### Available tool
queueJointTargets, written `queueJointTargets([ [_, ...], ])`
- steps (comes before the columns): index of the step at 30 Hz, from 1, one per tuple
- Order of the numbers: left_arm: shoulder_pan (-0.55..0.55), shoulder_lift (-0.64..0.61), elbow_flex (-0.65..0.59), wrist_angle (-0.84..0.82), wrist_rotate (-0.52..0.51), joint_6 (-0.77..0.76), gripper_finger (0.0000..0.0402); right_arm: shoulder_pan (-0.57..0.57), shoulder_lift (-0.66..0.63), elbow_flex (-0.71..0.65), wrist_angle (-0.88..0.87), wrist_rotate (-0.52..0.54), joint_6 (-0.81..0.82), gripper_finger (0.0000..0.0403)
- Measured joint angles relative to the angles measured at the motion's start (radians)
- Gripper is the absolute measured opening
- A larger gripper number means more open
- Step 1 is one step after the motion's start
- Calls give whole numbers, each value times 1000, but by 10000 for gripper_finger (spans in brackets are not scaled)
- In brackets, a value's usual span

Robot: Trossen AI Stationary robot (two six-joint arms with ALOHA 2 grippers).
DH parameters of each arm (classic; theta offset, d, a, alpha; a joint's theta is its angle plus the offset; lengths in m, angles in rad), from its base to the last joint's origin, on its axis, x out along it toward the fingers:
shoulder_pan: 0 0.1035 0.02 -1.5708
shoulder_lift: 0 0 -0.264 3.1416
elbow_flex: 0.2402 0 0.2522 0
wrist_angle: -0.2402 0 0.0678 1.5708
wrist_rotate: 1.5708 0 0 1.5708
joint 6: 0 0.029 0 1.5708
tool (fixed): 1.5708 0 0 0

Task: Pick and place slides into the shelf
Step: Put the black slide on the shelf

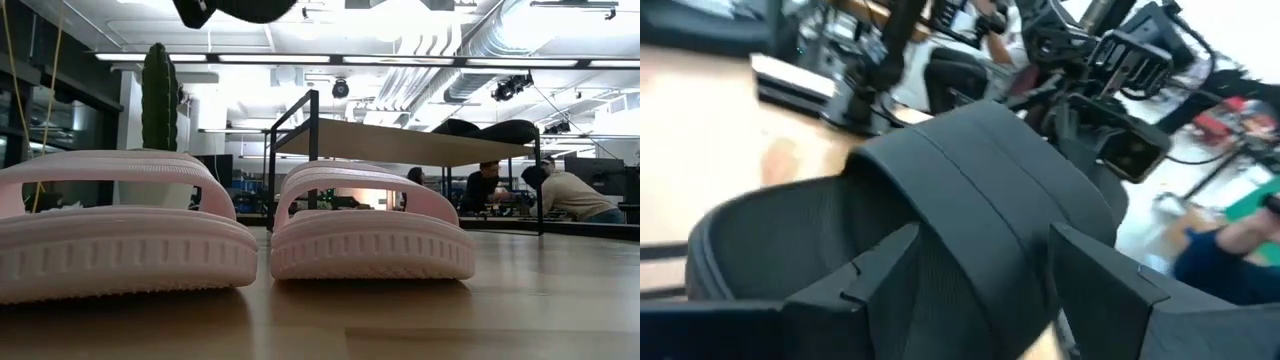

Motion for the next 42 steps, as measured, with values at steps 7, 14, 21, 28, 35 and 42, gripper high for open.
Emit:
queueJointTargets([
  [7,0,-51,0,-8,-118,82,207,-6,-5,0,-7,3,20,44],
  [14,-1,-97,0,-50,-117,86,207,-38,-90,0,-184,-43,203,44],
  [21,-1,-90,0,-107,-117,112,207,-104,-175,0,-413,-88,383,44],
  [28,0,-89,0,-168,-131,113,207,-171,-239,0,-486,-133,400,44],
  [35,0,-89,0,-192,-131,118,207,-259,-302,0,-588,-269,465,42],
  [42,0,-84,0,-191,-132,155,207,-374,-345,0,-656,-361,476,36],
])
